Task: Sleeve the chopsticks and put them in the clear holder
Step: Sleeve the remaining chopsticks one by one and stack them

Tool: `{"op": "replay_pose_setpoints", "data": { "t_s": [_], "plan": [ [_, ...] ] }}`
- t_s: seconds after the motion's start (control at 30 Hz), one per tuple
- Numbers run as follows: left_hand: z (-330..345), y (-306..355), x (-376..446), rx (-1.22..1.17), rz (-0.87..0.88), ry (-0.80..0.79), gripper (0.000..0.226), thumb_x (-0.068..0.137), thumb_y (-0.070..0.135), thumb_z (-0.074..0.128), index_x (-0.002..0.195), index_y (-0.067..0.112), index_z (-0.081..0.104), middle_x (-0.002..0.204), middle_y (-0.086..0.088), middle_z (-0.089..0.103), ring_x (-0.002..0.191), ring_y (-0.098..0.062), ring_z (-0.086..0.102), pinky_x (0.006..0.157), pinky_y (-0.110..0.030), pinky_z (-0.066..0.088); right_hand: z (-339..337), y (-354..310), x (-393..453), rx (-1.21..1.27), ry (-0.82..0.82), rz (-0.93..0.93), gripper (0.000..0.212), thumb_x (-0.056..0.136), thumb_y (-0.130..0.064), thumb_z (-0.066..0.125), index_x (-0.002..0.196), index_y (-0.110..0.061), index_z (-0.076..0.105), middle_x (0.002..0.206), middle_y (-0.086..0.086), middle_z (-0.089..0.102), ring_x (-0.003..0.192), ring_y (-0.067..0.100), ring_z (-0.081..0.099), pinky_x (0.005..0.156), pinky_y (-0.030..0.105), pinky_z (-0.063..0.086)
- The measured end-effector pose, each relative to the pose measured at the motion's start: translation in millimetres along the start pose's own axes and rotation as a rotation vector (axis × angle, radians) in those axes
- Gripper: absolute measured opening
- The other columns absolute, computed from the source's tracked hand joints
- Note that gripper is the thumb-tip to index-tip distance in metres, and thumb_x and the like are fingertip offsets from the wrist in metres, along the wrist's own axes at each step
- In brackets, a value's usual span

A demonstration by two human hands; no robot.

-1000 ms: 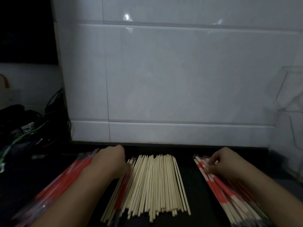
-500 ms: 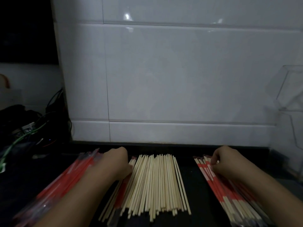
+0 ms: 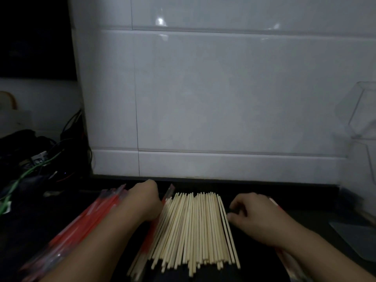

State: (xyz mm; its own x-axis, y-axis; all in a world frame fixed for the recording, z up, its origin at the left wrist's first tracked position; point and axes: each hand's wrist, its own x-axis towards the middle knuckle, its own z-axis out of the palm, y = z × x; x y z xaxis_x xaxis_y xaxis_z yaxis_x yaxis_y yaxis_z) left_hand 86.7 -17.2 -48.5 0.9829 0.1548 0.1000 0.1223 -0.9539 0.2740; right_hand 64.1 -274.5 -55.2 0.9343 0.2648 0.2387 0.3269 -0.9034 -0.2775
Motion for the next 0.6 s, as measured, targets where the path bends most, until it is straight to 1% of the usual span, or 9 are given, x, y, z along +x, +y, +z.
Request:
{"op": "replay_pose_setpoints", "data": {
  "t_s": [0.07,0.13,0.23,0.27,0.33,0.4,0.47,0.53,0.6],
  "plan": [
    [-8,3,-6,-0.062,-0.006,0.098,0.044,0.096,0.047,0.052,0.071,0.011,0.059,0.067,-0.005,0.062,0.065,-0.021,0.062,0.057,-0.026,0.043,5,-5,-1,-0.028,-0.069,-0.012,0.021,0.090,-0.045,0.061,0.101,-0.027,0.065,0.078,-0.014,0.058,0.069,-0.003,0.052,0.057,0.012,0.036],
    [-15,10,-12,-0.246,0.037,0.183,0.034,0.097,0.040,0.056,0.082,0.011,0.064,0.073,-0.006,0.068,0.070,-0.019,0.066,0.065,-0.028,0.053,8,-7,-2,-0.046,-0.093,0.000,0.026,0.091,-0.042,0.059,0.098,-0.020,0.069,0.080,-0.006,0.065,0.069,0.003,0.058,0.056,0.015,0.038],
    [-27,31,-30,-0.849,0.122,0.176,0.009,0.094,0.018,0.063,0.091,0.009,0.064,0.085,-0.010,0.073,0.077,-0.022,0.073,0.077,-0.042,0.061,9,-7,-2,-0.062,-0.114,0.028,0.028,0.092,-0.038,0.057,0.096,-0.015,0.072,0.083,0.002,0.072,0.072,0.011,0.065,0.054,0.017,0.041],
    [-30,38,-37,-1.038,0.143,0.138,0.003,0.093,0.008,0.063,0.095,0.005,0.063,0.087,-0.013,0.074,0.076,-0.023,0.074,0.076,-0.041,0.062,8,-7,-2,-0.063,-0.119,0.043,0.026,0.092,-0.035,0.057,0.098,-0.015,0.072,0.085,0.002,0.072,0.073,0.011,0.065,0.055,0.018,0.043],
    [-32,49,-47,-1.268,0.187,0.073,0.010,0.092,-0.004,0.058,0.101,0.001,0.060,0.086,-0.016,0.074,0.073,-0.021,0.074,0.070,-0.034,0.063,6,-8,-2,-0.057,-0.127,0.088,0.023,0.090,-0.031,0.058,0.098,-0.015,0.073,0.085,0.001,0.072,0.075,0.011,0.066,0.061,0.023,0.049],
    [-33,53,-52,-1.258,0.231,0.065,0.016,0.094,-0.002,0.055,0.105,0.008,0.061,0.085,-0.012,0.071,0.066,-0.015,0.071,0.065,-0.028,0.060,6,-9,-1,-0.122,-0.090,0.106,0.024,0.086,-0.031,0.058,0.092,-0.014,0.073,0.078,0.002,0.071,0.072,0.012,0.066,0.066,0.029,0.052],
    [-32,52,-52,-1.127,0.259,0.096,0.020,0.097,0.003,0.051,0.101,0.017,0.065,0.082,-0.007,0.066,0.058,-0.009,0.064,0.059,-0.021,0.057,6,-11,-1,-0.228,-0.030,0.095,0.021,0.084,-0.033,0.056,0.079,-0.017,0.068,0.067,-0.002,0.061,0.063,0.010,0.058,0.063,0.024,0.048],
    [-30,52,-50,-1.076,0.260,0.104,0.024,0.098,0.009,0.048,0.094,0.018,0.070,0.072,-0.003,0.059,0.053,-0.007,0.055,0.052,-0.021,0.049,7,-15,1,-0.272,-0.007,0.097,0.023,0.088,-0.031,0.055,0.067,-0.021,0.054,0.064,-0.006,0.051,0.058,0.007,0.049,0.051,0.015,0.036],
    [-29,52,-48,-1.080,0.254,0.102,0.025,0.099,0.017,0.050,0.088,0.019,0.073,0.065,0.002,0.055,0.054,-0.008,0.050,0.053,-0.024,0.043,8,-18,3,-0.317,-0.007,0.118,0.030,0.090,-0.027,0.055,0.062,-0.022,0.044,0.066,-0.005,0.052,0.060,0.010,0.053,0.045,0.014,0.027]
  ]
}}
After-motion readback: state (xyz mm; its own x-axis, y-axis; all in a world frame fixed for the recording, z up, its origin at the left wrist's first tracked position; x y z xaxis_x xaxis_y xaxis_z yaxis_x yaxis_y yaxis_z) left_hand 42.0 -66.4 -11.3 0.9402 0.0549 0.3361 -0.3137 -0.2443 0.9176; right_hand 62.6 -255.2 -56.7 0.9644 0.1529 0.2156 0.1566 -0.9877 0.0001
